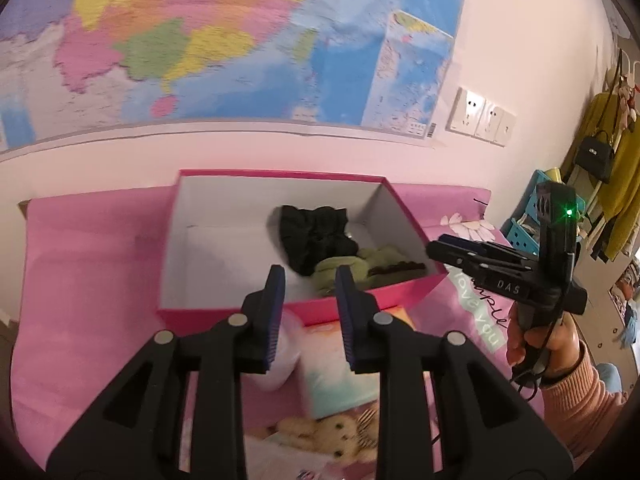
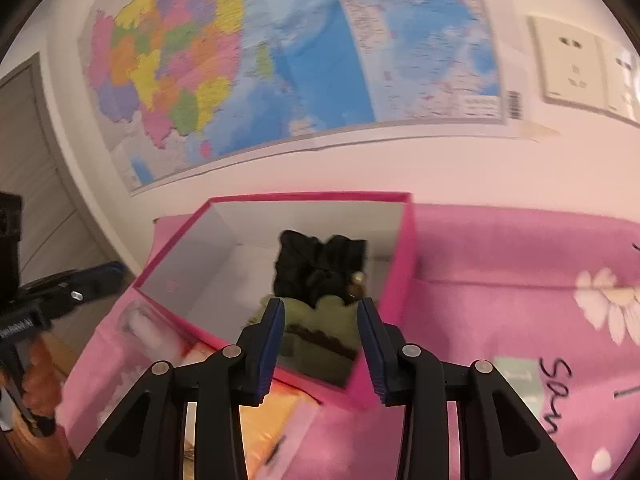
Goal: Organize soft objects
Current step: 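Carry the black cloth into the pink box and release it, then grasp the cotton-swab bag with the right gripper and lift it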
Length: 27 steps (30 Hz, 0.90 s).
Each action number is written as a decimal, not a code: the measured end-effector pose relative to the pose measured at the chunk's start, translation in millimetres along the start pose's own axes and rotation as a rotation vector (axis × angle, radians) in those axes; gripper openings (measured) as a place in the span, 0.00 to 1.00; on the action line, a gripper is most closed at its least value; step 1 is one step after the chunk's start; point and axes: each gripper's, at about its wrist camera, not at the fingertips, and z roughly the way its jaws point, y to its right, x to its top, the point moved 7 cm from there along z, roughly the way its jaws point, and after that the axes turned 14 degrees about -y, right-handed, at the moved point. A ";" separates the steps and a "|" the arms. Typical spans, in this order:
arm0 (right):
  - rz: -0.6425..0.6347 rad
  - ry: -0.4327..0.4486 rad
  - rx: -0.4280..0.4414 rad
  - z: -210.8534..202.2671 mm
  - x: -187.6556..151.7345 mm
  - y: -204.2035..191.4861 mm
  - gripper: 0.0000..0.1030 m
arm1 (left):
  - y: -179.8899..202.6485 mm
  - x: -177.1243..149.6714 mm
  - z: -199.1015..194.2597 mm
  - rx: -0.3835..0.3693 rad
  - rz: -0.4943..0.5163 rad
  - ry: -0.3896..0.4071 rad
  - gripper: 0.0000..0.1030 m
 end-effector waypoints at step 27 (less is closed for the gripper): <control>0.003 0.007 -0.086 -11.6 -15.9 3.2 0.52 | -36.5 -96.6 -9.1 0.070 -0.041 -0.108 0.39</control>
